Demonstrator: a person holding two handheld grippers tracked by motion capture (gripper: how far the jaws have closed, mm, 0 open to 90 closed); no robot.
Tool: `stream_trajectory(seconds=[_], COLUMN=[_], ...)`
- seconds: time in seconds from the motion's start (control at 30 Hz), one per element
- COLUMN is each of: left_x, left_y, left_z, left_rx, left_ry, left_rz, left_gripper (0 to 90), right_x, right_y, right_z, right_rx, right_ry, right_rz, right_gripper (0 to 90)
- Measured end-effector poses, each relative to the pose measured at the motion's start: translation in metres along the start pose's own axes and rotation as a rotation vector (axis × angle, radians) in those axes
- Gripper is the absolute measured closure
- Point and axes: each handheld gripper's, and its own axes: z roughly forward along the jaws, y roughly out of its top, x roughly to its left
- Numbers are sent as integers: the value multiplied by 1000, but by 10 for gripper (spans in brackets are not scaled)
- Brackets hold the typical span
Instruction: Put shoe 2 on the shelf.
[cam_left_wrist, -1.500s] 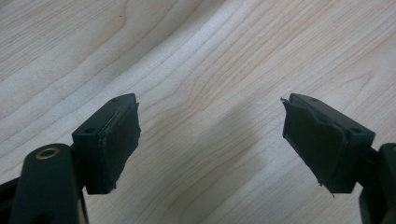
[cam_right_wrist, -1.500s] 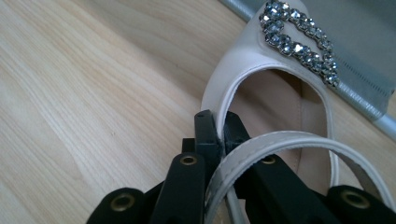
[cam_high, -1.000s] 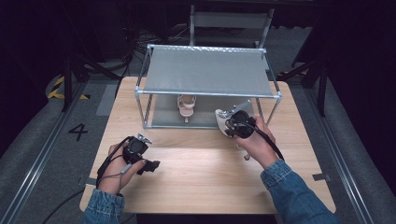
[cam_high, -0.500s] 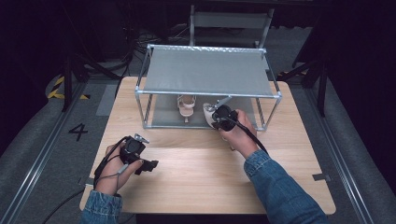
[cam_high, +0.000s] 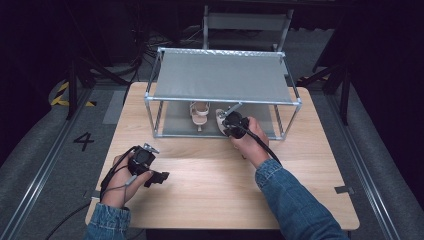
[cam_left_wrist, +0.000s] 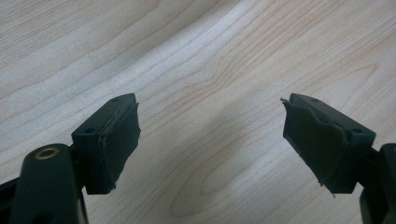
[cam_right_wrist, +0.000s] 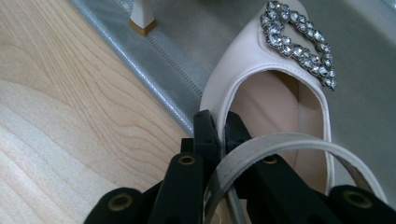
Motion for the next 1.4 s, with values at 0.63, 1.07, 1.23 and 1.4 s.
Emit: stream_trajectory(seconds=[0.63,1.07,1.23,1.4], left_x=[3,-5,-4,-3], left_y=[19,38,39,37], left_z=[10,19,19,17], left_rx=[54,80,77,66], left_ry=[-13,-24,-18,-14], left_rz=[12,63,57,45], left_gripper=[177,211,214,214], right_x=[-1,0,2,2], right_y=[-23,-86,-109,-120], right_z=[-72,-120,-118,-107], right_rx=[-166,-144,-80,-69], right_ry=[61,51,50,58], right_rz=[103,209,235,254], right_gripper=[520,638,623,600])
